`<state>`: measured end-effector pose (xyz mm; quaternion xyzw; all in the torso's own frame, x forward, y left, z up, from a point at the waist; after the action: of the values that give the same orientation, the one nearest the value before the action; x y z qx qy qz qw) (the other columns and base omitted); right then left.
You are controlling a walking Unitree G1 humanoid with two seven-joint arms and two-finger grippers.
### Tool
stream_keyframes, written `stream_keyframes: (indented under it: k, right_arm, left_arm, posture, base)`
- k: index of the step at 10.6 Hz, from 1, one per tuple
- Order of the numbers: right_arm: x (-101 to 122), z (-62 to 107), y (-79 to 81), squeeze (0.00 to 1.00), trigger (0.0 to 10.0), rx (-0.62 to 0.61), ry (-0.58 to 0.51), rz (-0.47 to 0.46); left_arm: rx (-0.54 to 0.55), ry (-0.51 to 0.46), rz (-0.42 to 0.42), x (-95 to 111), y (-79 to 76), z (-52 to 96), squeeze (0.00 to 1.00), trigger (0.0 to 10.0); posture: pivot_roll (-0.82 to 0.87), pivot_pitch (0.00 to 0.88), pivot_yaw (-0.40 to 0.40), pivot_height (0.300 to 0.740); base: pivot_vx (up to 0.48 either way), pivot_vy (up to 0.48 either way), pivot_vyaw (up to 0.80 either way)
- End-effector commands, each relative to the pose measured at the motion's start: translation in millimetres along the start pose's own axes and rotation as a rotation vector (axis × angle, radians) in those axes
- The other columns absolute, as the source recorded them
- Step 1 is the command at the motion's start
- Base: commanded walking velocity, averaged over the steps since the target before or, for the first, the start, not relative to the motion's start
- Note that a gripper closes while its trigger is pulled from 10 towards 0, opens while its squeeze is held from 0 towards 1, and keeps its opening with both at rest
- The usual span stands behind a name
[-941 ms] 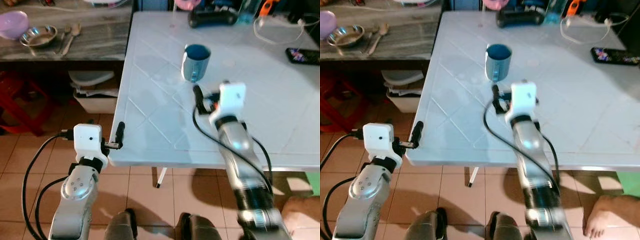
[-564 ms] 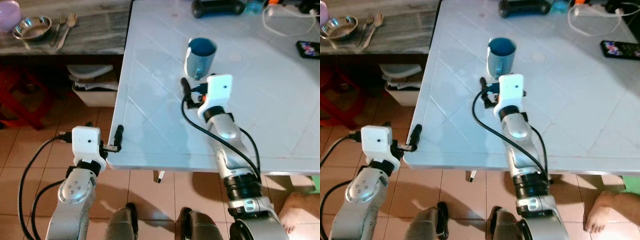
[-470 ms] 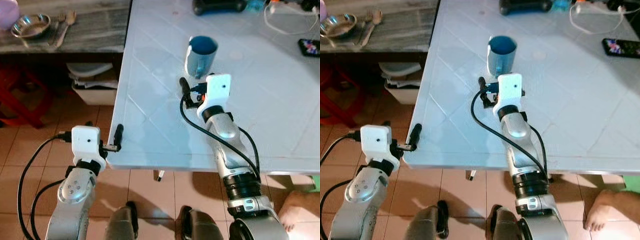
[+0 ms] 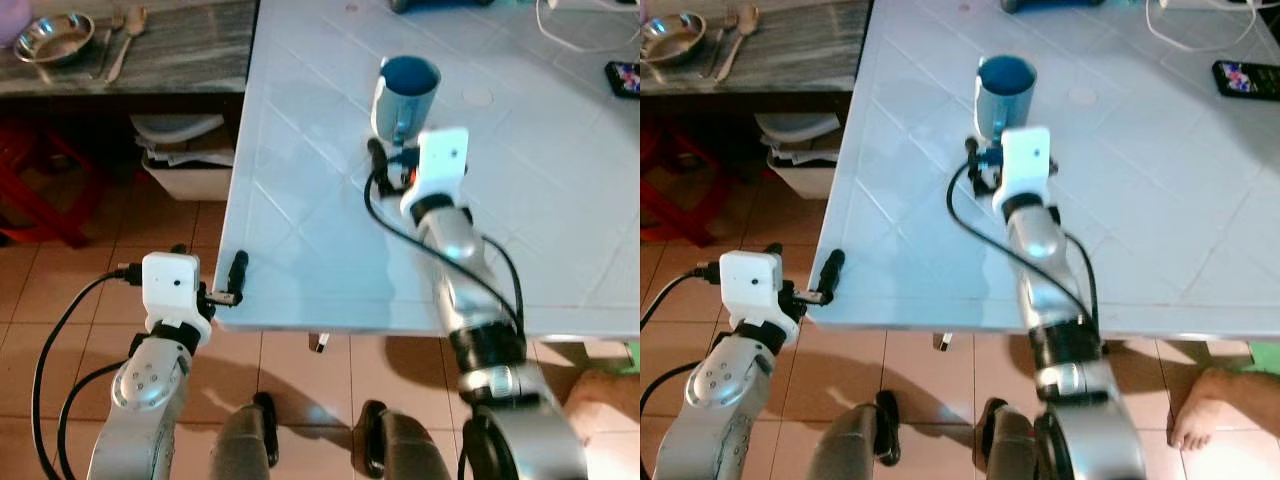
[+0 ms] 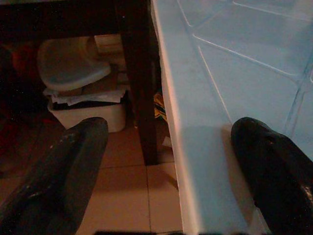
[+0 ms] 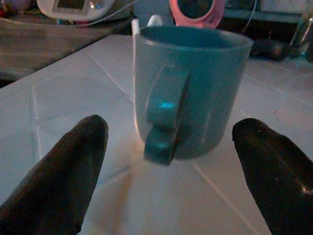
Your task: Setting the table
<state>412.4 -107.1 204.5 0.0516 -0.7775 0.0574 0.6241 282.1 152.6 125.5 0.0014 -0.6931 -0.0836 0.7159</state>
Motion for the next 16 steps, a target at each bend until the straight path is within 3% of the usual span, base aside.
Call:
stream_keyframes:
  k: [1,2,9,10,12,16]
  right_arm:
    - [2.9,-4.1,7.2,0.0,3.6,0.029,-0.018,0.015]
    - [5.9,-9.9,8.6,0.0,0.0,0.029,-0.021,0.016]
    - [15.3,-24.3,-9.6,0.0,0.0,-0.035,-0.046,0.031]
    - [14.0,-24.6,-13.7,0.0,0.0,-0.048,-0.045,0.034]
    - [11.1,-24.2,-24.1,0.0,0.0,-0.082,-0.039,0.041]
    - [8.6,-22.6,-35.5,0.0,0.0,-0.109,-0.04,0.045]
  left_arm:
    - [0.008,0.024,0.0,-4.1,3.8,4.1,0.0,10.0]
    - [0.004,0.024,0.0,-3.6,2.8,3.5,0.0,10.0]
    - [-0.003,0.016,0.011,-1.8,0.5,1.3,0.0,10.0]
    - [-0.018,0.01,0.026,-0.6,-2.0,0.9,0.0,10.0]
    - [-0.15,-0.033,0.123,10.3,-25.1,2.5,0.0,10.0]
    - [-0.178,-0.086,0.17,21.8,-31.8,-6.2,0.0,10.0]
  posture:
    - [0.08,0.31,0.048,0.74]
    - [0.08,0.311,0.047,0.74]
    - [0.08,0.297,0.044,0.74]
    - [0.08,0.294,0.044,0.74]
    - [0.08,0.285,0.04,0.74]
    - [0.06,0.245,0.02,0.74]
  base:
    - [0.0,0.0,0.0]
    - [0.0,0.0,0.0]
    - [0.0,0.0,0.0]
    - [0.0,0.0,0.0]
    - [0.0,0.0,0.0]
    - [0.0,0.0,0.0]
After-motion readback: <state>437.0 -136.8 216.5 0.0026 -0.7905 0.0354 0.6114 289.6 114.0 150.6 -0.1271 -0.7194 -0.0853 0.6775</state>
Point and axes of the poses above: a point about 5 cm out from each wrist's last joint towards the gripper, its own z axis pointing back from the gripper into the wrist, its own x axis along the axis of the wrist's last joint, y = z × x, the point moved 5 cm from there along -z, pointing out of the wrist towards the gripper, and after that the axes turned 5 degrees about -z, right-handed, at the moved point
